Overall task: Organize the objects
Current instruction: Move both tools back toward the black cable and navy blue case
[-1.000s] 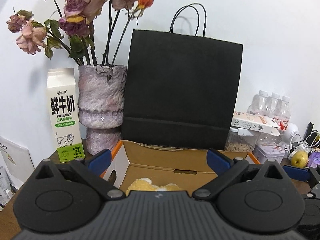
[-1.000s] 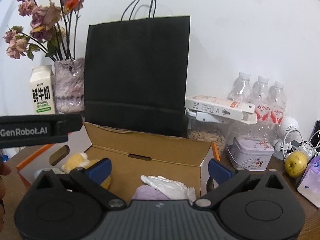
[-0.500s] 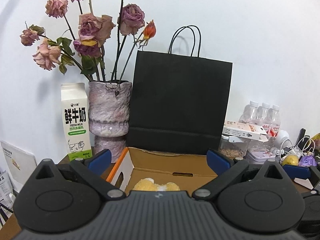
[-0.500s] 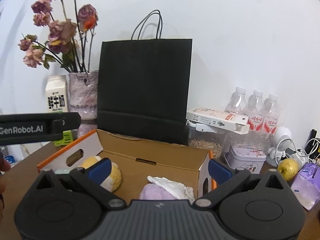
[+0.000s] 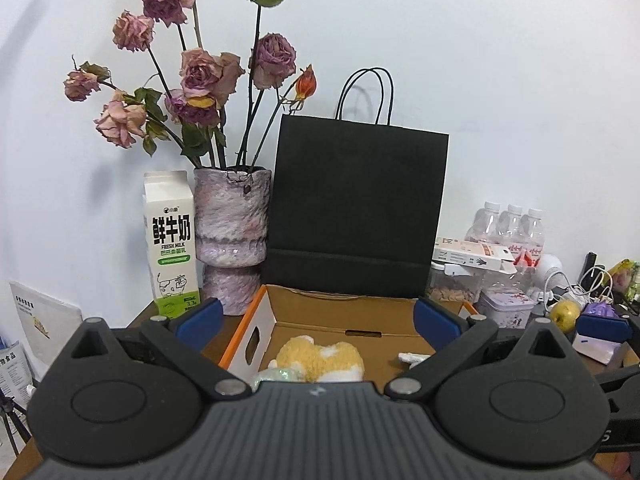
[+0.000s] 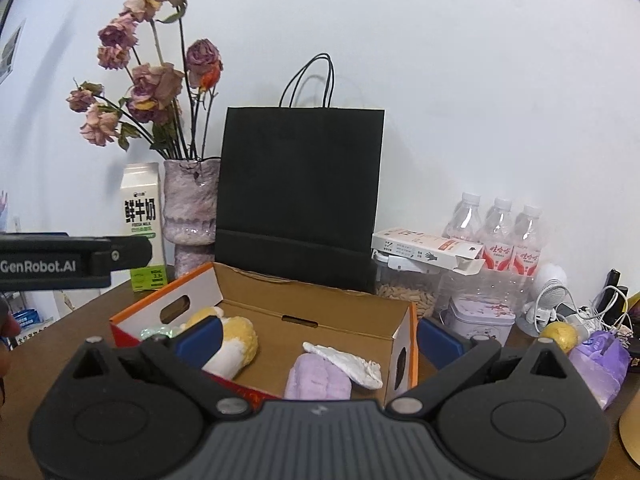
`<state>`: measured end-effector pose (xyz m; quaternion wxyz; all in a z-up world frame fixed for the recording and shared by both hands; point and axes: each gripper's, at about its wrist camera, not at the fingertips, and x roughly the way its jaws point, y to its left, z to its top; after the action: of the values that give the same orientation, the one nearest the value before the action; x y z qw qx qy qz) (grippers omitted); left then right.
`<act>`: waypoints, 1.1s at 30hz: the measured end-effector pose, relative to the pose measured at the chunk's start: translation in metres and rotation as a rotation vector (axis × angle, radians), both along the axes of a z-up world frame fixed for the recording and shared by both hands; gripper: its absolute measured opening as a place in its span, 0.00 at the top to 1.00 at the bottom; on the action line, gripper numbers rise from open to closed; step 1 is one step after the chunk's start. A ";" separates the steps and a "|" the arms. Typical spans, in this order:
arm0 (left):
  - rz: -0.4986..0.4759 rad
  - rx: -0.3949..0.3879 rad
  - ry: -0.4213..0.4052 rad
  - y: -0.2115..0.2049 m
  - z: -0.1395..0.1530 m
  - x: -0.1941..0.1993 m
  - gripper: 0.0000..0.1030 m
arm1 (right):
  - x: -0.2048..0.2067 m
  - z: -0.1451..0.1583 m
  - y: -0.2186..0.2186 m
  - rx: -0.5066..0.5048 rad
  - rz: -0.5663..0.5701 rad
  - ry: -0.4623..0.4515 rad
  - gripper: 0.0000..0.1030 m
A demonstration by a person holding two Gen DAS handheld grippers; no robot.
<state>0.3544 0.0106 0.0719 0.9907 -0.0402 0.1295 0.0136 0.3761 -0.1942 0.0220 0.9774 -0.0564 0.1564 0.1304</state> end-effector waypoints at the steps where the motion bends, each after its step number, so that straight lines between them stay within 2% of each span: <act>1: -0.001 0.000 -0.001 0.000 0.001 -0.004 0.00 | -0.004 0.000 -0.001 -0.001 0.001 -0.001 0.00; 17: -0.017 0.011 0.029 0.005 -0.002 -0.069 0.00 | -0.064 -0.003 -0.014 -0.008 0.024 0.004 0.00; 33: -0.044 0.008 0.098 0.003 -0.031 -0.128 0.00 | -0.125 -0.043 -0.032 -0.008 0.032 0.084 0.00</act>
<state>0.2264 0.0137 0.0409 0.9833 -0.0328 0.1786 -0.0059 0.2509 -0.2261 -0.0213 0.9675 -0.0574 0.1971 0.1478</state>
